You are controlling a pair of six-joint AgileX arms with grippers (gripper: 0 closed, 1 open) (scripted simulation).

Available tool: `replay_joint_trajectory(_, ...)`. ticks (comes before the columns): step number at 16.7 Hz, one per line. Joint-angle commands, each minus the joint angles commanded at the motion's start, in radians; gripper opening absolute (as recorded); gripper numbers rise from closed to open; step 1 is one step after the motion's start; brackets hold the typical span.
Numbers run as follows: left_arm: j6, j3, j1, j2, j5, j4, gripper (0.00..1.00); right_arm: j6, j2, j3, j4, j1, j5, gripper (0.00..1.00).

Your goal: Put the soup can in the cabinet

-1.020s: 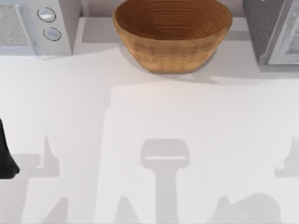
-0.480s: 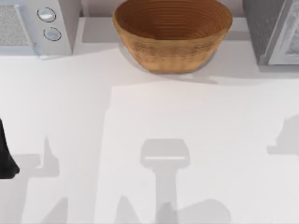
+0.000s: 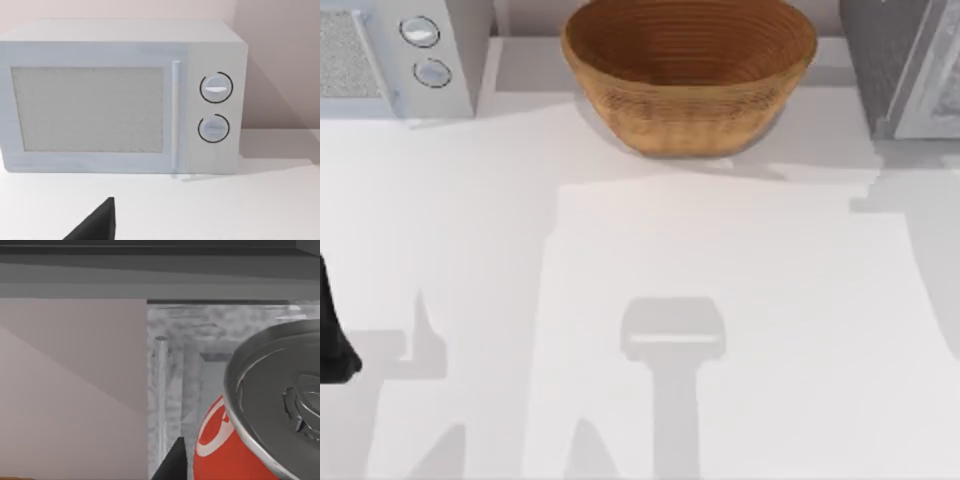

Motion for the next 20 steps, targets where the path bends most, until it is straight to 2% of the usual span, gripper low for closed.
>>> replay_joint_trajectory(4,0.0,0.0,0.0,0.0,0.0,0.0,1.0,0.006,0.25,0.343,-0.082,0.033,0.037,0.0)
replay_joint_trajectory(8,0.0,0.0,0.0,0.0,0.0,0.0,1.0,0.01,0.411,0.561,-0.133,0.058,0.058,0.0)
replay_joint_trajectory(17,0.0,0.0,0.0,0.0,0.0,0.0,1.0,0.013,0.461,0.624,-0.148,0.059,0.061,0.0)
replay_joint_trajectory(20,0.0,0.0,0.0,0.0,0.0,0.0,1.0,0.012,0.546,0.723,-0.176,0.051,0.055,0.0)
